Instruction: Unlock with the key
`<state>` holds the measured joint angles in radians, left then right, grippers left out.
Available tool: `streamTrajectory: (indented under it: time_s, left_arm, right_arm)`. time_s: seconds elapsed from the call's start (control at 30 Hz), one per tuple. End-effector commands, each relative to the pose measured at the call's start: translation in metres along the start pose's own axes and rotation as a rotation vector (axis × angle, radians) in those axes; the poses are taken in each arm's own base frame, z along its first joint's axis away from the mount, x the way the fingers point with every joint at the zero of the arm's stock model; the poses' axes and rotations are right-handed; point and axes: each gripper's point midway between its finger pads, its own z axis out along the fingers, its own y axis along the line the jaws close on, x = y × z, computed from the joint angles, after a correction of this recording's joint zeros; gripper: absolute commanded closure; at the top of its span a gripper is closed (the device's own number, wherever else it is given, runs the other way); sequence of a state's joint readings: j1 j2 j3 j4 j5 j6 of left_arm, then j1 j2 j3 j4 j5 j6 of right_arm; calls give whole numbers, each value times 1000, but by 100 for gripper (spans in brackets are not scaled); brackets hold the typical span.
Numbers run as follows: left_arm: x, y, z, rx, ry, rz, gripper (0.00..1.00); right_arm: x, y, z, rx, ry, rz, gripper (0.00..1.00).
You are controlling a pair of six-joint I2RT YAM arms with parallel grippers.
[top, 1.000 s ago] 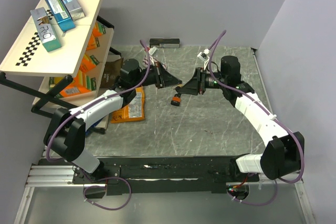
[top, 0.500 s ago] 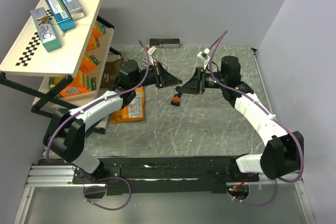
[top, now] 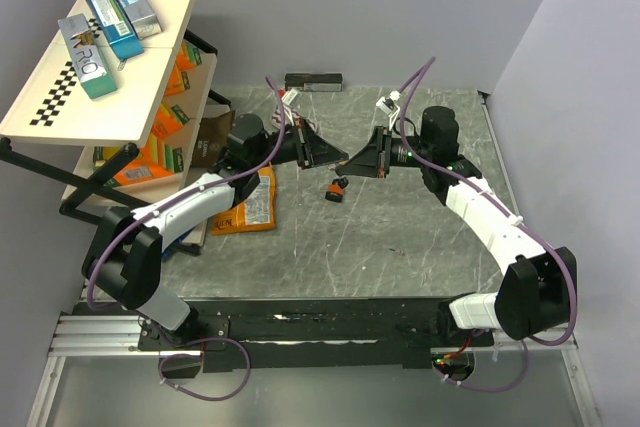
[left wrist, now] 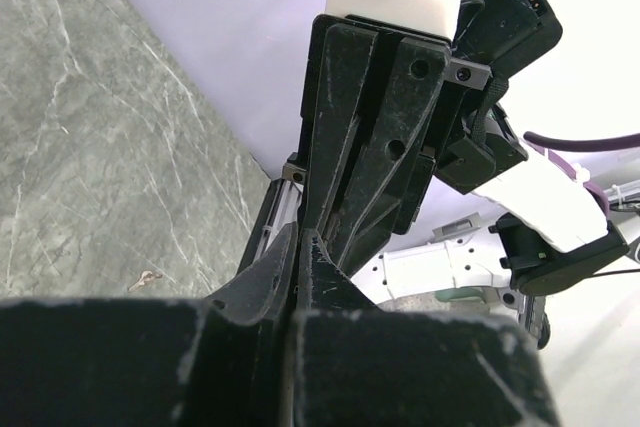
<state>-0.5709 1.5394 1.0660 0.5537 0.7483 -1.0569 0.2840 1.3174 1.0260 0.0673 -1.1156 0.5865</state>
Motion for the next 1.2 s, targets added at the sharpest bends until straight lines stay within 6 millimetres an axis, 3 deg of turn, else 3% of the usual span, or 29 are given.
streamTrajectory:
  time_s: [0.0,0.1,0.13,0.23,0.3,0.33,0.4,0.47,0.6,0.73,0.9,0.97,1.0,1.17]
  left_arm:
    - [-9,-26,0,47,-20,68,99]
    - [-10,-21,1,21,-27,66,71]
    - [-14,-20,1,5,-46,69,44]
    - [-27,-9,-2,-91,-115,92,12]
    - [-42,-12,-8,-147,-177,165,1]
    - [-50,4,-14,-250,-220,154,3]
    - [-62,6,-23,-324,-257,213,4]
    - [-67,25,-36,-440,-308,216,4]
    - [-58,57,-55,-574,-289,218,4]
    - [-31,103,-54,-704,-109,212,1]
    - [14,172,-48,-949,166,204,6]
    - [32,191,-32,-993,273,230,6]
    - [45,199,-35,-1029,337,226,6]
    - [73,228,-12,-1049,458,237,6]
  right_arm:
    - [-6,5,0,-23,-10,-37,100]
    - [-6,1,0,1,-13,-18,100]
    - [-6,-1,1,11,-15,-13,100]
    - [-7,-8,-2,73,-32,-10,100]
    - [-3,-17,-7,122,-29,8,100]
    - [-4,-20,-11,144,-42,6,100]
    - [-7,-35,-22,217,-81,29,100]
    - [-10,-41,-32,261,-120,35,100]
    - [-19,-52,-55,361,-201,27,100]
    - [-23,-50,-73,459,-251,-28,100]
    - [-24,-45,-86,530,-296,-66,100]
    - [-21,-45,-87,536,-296,-64,100]
    - [-20,-43,-88,537,-301,-67,100]
    - [-15,-41,-90,542,-308,-71,100]
